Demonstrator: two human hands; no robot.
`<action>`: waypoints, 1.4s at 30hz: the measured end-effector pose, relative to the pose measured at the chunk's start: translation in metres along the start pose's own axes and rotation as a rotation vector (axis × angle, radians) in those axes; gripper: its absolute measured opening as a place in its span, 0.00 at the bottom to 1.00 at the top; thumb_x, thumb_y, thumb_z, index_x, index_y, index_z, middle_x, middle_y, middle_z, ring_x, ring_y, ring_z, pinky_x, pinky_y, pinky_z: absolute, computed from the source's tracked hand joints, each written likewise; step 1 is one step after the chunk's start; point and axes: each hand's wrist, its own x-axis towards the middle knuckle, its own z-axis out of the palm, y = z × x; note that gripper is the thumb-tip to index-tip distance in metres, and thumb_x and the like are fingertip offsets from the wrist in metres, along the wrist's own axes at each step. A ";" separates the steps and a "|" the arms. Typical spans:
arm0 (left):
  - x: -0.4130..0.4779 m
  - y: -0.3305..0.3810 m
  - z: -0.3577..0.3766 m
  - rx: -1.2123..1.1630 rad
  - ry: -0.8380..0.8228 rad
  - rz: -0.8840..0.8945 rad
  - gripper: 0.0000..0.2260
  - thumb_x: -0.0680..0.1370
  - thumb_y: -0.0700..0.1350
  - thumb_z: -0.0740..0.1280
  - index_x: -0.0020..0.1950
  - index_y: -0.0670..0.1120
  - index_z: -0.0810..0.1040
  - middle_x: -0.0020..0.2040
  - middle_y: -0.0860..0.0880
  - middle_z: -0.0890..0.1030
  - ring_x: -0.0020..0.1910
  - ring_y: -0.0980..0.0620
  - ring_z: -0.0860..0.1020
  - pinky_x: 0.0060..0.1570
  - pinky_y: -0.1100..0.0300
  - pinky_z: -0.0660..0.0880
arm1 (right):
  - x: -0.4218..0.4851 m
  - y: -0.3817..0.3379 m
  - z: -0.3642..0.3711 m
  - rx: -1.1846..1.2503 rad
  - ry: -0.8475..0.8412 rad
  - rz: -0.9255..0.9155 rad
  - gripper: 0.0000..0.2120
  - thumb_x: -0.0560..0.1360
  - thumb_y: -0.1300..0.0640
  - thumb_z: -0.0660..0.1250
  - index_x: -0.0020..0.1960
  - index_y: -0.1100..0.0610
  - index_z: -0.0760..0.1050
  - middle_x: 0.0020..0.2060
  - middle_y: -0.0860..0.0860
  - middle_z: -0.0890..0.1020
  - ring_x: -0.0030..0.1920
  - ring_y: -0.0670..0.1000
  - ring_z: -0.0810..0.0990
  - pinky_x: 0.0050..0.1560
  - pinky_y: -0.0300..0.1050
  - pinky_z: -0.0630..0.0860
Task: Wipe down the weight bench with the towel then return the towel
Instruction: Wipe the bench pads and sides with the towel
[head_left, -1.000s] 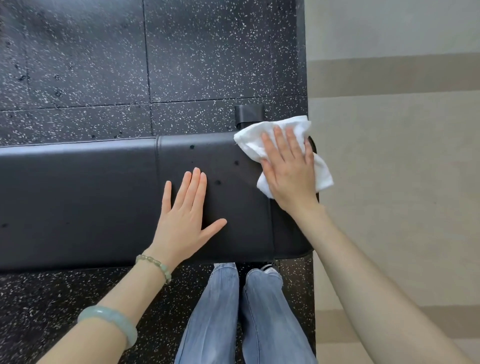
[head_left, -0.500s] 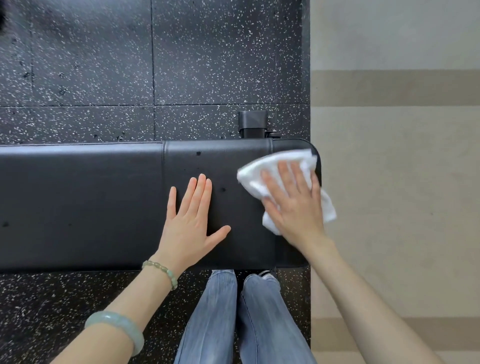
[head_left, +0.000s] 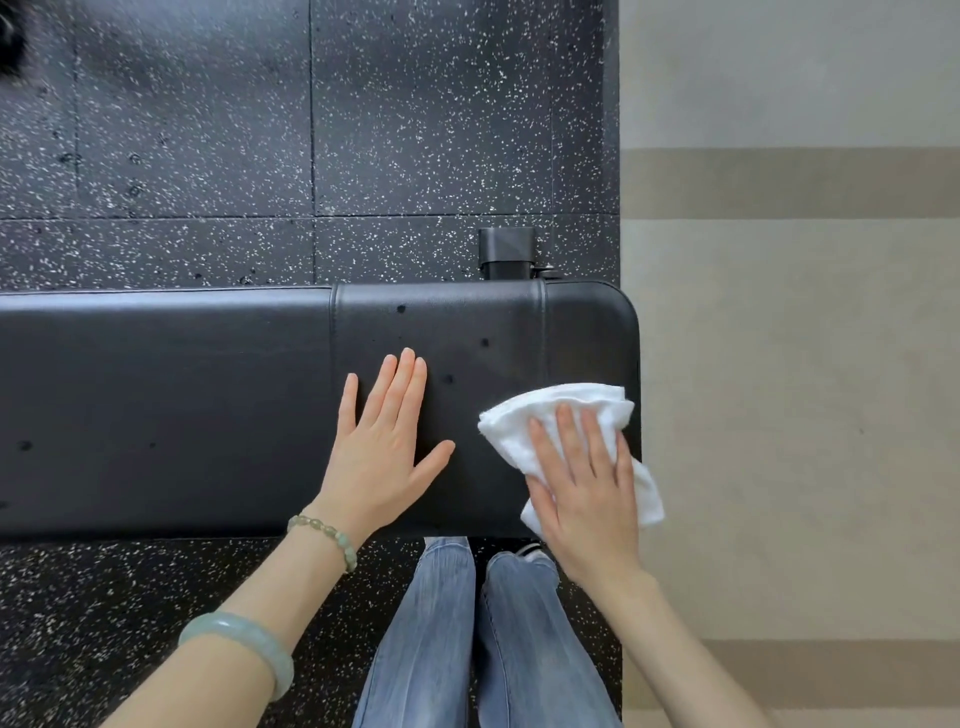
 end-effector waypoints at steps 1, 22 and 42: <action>-0.001 0.000 0.000 -0.011 0.005 0.001 0.34 0.78 0.61 0.50 0.79 0.45 0.48 0.79 0.49 0.48 0.77 0.53 0.43 0.74 0.47 0.40 | 0.004 0.004 -0.001 -0.013 -0.011 -0.029 0.24 0.80 0.49 0.52 0.75 0.53 0.61 0.75 0.56 0.60 0.75 0.58 0.56 0.72 0.61 0.54; -0.022 -0.044 0.000 0.113 0.090 -0.004 0.27 0.81 0.52 0.48 0.77 0.40 0.56 0.77 0.43 0.59 0.76 0.46 0.57 0.74 0.44 0.48 | 0.046 -0.025 0.008 -0.033 0.033 -0.102 0.25 0.79 0.45 0.51 0.75 0.50 0.59 0.75 0.56 0.60 0.75 0.59 0.55 0.71 0.62 0.51; -0.037 -0.068 -0.007 0.130 0.121 0.062 0.27 0.82 0.54 0.56 0.75 0.39 0.63 0.75 0.43 0.65 0.72 0.46 0.65 0.73 0.43 0.54 | 0.088 -0.061 0.008 -0.072 0.034 -0.212 0.23 0.80 0.49 0.52 0.73 0.55 0.65 0.72 0.57 0.66 0.72 0.60 0.62 0.69 0.62 0.57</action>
